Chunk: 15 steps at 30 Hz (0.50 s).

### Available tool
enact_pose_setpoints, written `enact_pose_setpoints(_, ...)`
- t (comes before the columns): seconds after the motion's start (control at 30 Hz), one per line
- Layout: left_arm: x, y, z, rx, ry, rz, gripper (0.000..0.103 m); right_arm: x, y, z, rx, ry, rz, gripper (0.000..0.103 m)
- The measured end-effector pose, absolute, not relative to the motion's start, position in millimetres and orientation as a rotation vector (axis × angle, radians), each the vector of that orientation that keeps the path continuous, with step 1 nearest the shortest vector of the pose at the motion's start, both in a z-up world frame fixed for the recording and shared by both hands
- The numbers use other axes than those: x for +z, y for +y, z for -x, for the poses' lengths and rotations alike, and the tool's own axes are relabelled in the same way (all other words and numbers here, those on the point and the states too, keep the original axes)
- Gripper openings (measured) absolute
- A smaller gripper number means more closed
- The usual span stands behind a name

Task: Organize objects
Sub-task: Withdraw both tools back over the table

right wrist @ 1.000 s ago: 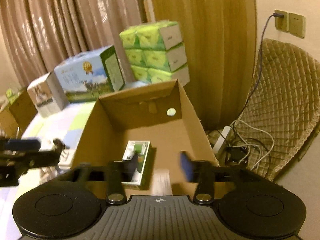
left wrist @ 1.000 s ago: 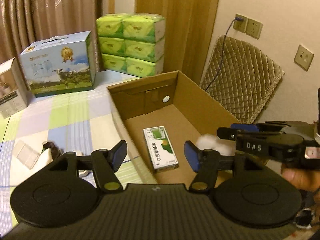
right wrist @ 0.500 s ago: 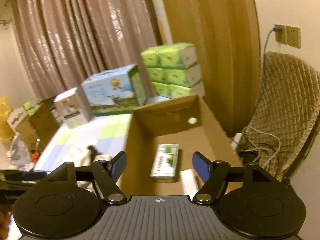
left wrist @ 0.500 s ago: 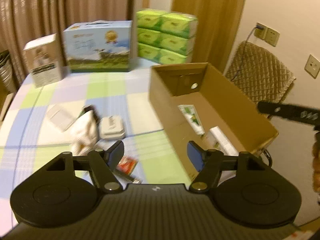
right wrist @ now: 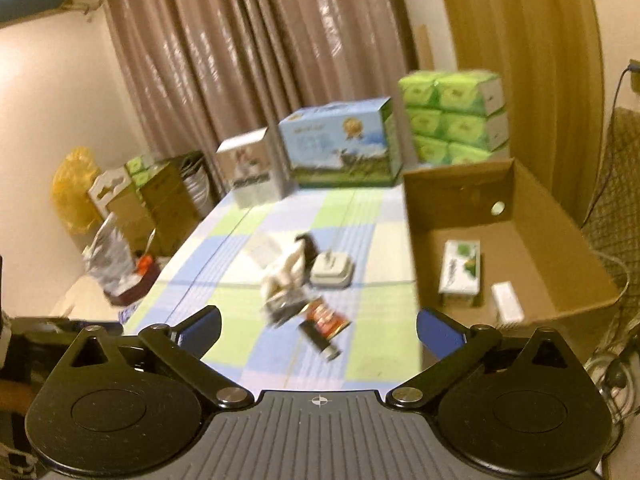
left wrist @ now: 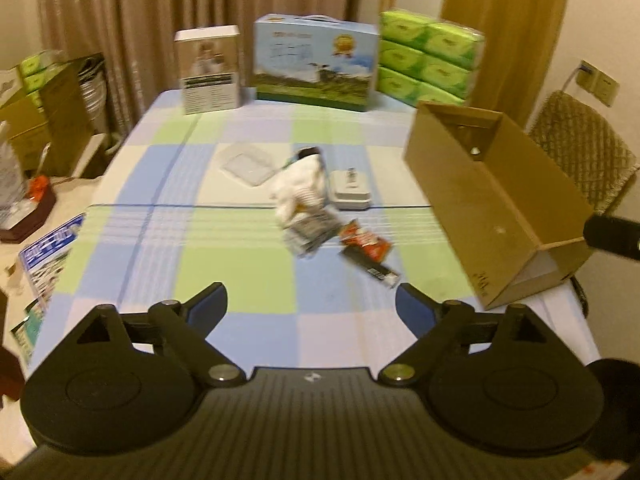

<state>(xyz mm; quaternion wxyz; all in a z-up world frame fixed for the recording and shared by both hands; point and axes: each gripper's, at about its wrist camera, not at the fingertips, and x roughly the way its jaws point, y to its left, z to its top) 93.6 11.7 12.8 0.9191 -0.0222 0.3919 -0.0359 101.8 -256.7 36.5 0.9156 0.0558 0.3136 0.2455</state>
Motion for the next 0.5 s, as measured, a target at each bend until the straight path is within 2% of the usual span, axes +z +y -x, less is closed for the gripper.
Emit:
enact_pose_setpoints(0.07, 13, 21, -88, -0.055, 0.803, 0.048, 0.097, 32, -250, -97, 0.517, 0.660, -0.108, 0.101)
enact_pose_setpoints(0.23, 14, 39, -78, -0.018, 0.800, 0.062, 0.102, 24, -240, -86, 0.532, 0.681, -0.090, 0.101)
enact_pose_setpoints(0.5, 12, 46, -72, -0.010, 0.808, 0.060, 0.102, 21, -233, -76, 0.536, 0.694, -0.077, 0.101)
